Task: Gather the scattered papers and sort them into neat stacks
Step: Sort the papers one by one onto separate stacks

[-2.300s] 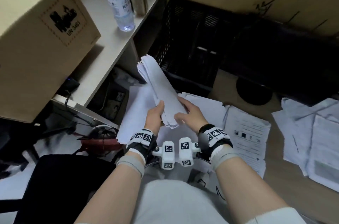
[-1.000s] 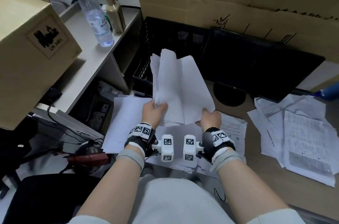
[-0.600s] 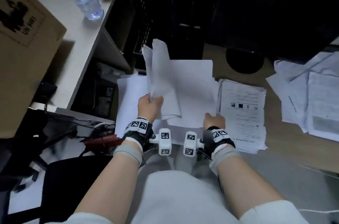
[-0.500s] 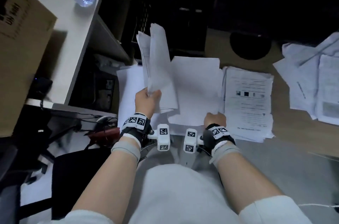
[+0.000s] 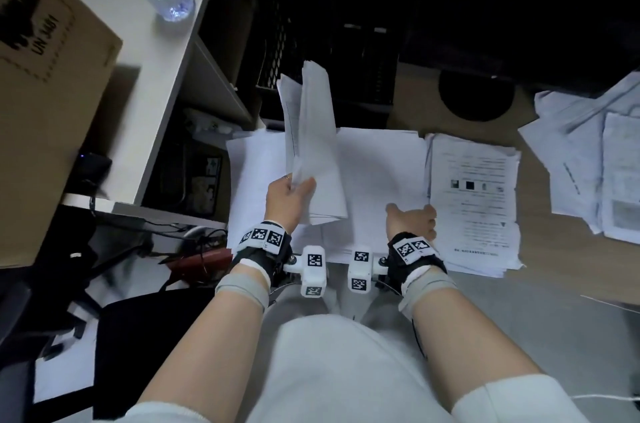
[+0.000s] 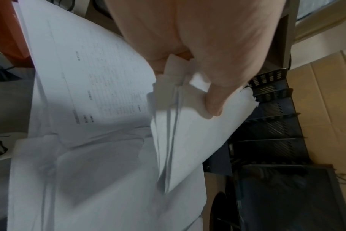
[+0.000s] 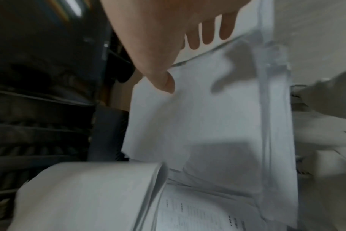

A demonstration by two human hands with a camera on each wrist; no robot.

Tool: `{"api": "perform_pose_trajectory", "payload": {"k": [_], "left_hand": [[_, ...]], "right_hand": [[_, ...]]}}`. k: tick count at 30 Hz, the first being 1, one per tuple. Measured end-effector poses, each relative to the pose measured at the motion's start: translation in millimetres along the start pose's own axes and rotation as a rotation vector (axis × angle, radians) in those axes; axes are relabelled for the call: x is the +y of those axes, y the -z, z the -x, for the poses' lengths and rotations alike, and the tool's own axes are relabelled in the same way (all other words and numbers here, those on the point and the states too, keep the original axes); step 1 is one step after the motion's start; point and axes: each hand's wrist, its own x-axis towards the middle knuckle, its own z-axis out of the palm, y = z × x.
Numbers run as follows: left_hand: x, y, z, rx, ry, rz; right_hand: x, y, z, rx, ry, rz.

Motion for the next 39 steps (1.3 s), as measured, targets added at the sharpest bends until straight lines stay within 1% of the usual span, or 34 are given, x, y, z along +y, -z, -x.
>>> {"api": "perform_pose_trajectory", "payload": {"k": [1, 2, 3, 5, 7, 10, 13, 18, 22, 25, 27, 30, 31, 33, 35, 39], "left_hand": [[2.3, -5.0, 2.1, -0.02, -0.02, -0.001], [4.8, -10.2, 3.5, -0.035, -0.037, 0.001], [7.6, -16.0, 4.7, -0.058, -0.05, 0.0], [17.3, -29.9, 11.0, -0.127, -0.062, 0.034], [29.5, -43.0, 18.6, -0.179, -0.047, 0.092], [44.0, -58.7, 26.0, -0.19, -0.018, 0.164], [53.3, -74.2, 32.7, -0.17, -0.033, 0.19], [54.7, -102.8, 49.2, -0.184, -0.096, 0.114], [55.2, -122.8, 60.1, -0.114, -0.136, 0.066], [54.3, -142.6, 72.0, -0.09, -0.166, 0.048], [51.1, -155.0, 78.6, -0.076, -0.204, 0.02], [47.1, -165.5, 85.6, -0.048, -0.211, 0.027], [45.8, -167.3, 87.4, -0.031, -0.207, 0.034], [44.2, -168.0, 88.7, -0.007, -0.2, 0.057], [45.7, -169.0, 89.3, -0.01, -0.203, 0.077], [53.1, -170.5, 86.3, -0.061, -0.206, 0.141]], "right_hand": [[-6.9, 5.3, 3.5, -0.01, 0.089, -0.028], [-13.2, 8.1, 4.2, -0.078, 0.185, -0.091], [-21.4, 11.8, 6.3, -0.189, 0.278, -0.175], [-39.4, 22.8, 15.0, -0.44, 0.416, -0.304], [-54.3, 34.9, 22.8, -0.593, 0.528, -0.318], [-62.1, 51.9, 22.5, -0.713, 0.604, -0.221], [-58.4, 71.7, 14.3, -0.796, 0.643, -0.149], [-49.1, 94.5, -3.8, -0.838, 0.668, -0.104], [-45.9, 113.2, -14.7, -0.877, 0.68, -0.093], [-44.9, 129.3, -17.9, -0.893, 0.677, -0.107], [-44.0, 136.6, -24.4, -0.882, 0.618, -0.131], [-42.6, 144.2, -34.2, -0.738, 0.532, -0.113], [-40.4, 146.7, -38.2, -0.712, 0.485, -0.131], [-36.9, 152.9, -39.4, -0.71, 0.402, -0.206], [-33.8, 157.9, -39.2, -0.751, 0.357, -0.245], [-33.3, 166.1, -34.7, -0.741, 0.36, -0.3]]}}
